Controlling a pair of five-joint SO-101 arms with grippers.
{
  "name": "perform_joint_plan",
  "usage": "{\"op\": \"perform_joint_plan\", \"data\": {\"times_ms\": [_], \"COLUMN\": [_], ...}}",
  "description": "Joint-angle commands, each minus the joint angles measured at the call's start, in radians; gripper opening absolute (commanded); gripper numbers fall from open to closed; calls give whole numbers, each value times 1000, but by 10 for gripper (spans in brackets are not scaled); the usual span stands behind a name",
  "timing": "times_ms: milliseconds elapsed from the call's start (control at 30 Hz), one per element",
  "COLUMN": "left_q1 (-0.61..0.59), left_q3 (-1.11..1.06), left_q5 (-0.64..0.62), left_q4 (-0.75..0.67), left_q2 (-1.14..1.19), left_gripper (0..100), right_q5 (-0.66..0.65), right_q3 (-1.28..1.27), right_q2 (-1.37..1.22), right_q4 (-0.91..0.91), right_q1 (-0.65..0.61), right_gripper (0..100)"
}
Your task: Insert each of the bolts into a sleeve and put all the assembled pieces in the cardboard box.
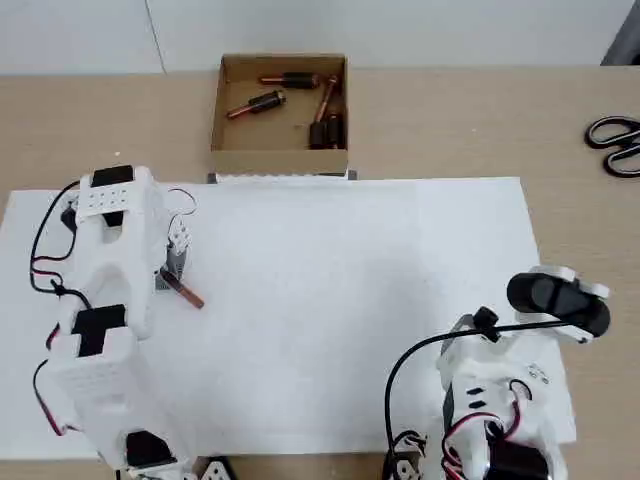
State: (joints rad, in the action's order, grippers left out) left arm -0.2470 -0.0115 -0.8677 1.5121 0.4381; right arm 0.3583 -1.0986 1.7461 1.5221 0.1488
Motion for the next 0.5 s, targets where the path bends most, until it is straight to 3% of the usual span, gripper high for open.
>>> {"op": "perform_joint_plan", "data": {"times_ms": [0, 167, 467], "left_q1": [14, 75, 137], "left_q3": [36, 248, 400], "left_q5": [0, 0, 94], "left_q4": [46, 236, 216], "left_q2": [51, 51, -212], "left_gripper": [5, 5, 5], "right_q5": [-9, -12, -87], "right_q3": [14, 107, 181], "right_q2": [4, -5, -19], "right_q4": [-25, -41, -33], "right_q1": [7, 5, -113], "right_gripper": [3, 3, 3]}}
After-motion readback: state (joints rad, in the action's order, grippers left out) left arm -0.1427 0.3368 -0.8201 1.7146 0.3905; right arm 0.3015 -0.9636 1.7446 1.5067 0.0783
